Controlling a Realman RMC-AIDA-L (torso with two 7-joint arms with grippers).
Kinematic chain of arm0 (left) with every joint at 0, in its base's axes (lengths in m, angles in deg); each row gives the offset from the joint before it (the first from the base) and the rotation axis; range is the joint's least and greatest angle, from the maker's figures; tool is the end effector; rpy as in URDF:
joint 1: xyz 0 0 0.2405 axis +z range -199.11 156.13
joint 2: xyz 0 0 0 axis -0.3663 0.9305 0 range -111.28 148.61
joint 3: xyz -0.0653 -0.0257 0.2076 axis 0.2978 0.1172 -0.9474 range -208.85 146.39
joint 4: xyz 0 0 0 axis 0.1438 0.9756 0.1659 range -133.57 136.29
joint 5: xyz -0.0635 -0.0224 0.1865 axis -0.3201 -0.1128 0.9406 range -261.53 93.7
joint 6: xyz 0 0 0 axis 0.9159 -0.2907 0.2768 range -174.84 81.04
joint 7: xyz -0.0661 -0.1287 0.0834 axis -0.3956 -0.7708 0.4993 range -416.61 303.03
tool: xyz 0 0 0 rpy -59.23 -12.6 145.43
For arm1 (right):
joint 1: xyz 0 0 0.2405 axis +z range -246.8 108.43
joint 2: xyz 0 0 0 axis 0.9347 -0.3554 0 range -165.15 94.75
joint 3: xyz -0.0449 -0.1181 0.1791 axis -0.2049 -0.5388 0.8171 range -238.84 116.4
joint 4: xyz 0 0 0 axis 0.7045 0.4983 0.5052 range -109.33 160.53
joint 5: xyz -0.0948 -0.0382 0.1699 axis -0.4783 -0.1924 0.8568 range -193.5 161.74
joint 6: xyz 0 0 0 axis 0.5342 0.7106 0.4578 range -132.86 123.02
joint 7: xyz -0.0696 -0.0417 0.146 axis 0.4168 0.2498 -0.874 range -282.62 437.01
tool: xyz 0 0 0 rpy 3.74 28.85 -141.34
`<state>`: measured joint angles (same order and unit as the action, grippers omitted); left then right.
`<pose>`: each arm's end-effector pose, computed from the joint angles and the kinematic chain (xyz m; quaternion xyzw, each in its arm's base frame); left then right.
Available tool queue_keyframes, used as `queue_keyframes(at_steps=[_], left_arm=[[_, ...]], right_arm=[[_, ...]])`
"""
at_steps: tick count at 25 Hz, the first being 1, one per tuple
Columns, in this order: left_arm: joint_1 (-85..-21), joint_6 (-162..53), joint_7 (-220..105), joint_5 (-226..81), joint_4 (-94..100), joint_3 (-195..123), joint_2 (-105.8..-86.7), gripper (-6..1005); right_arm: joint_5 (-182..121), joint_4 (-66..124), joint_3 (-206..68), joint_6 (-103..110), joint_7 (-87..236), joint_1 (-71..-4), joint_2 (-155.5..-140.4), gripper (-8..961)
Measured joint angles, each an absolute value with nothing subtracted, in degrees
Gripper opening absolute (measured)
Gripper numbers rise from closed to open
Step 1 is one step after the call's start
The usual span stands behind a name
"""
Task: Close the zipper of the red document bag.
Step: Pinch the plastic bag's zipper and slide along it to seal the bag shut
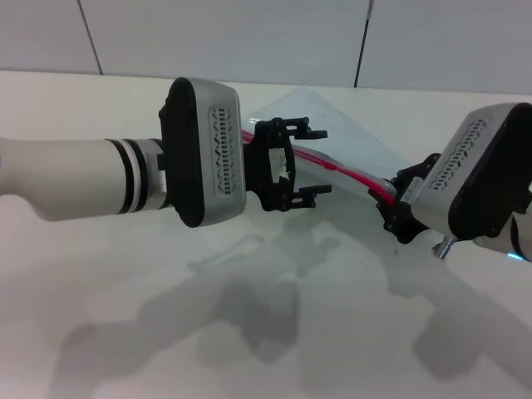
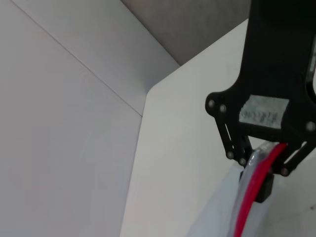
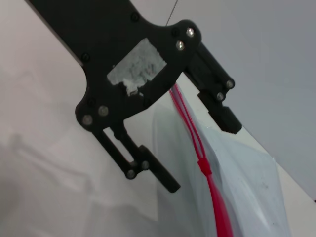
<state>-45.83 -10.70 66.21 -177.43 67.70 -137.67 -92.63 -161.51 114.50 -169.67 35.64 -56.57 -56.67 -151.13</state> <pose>-0.1246 0.3495 -0.0547 -0.9280 0.2331 -0.0578 0.2848 0.1458 0.3267 -0.0416 -0.9382 0.0599 -0.0345 0.3392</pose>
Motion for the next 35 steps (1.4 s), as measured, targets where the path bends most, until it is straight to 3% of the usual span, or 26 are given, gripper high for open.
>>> queue_keyframes(at_steps=[35], left_arm=[[-44.86, -10.78, 66.61, -177.68, 68.42, -137.68, -93.49, 378]], right_arm=[[-161.51, 114.61, -169.67, 35.59, -56.57, -56.18, -151.13, 49]])
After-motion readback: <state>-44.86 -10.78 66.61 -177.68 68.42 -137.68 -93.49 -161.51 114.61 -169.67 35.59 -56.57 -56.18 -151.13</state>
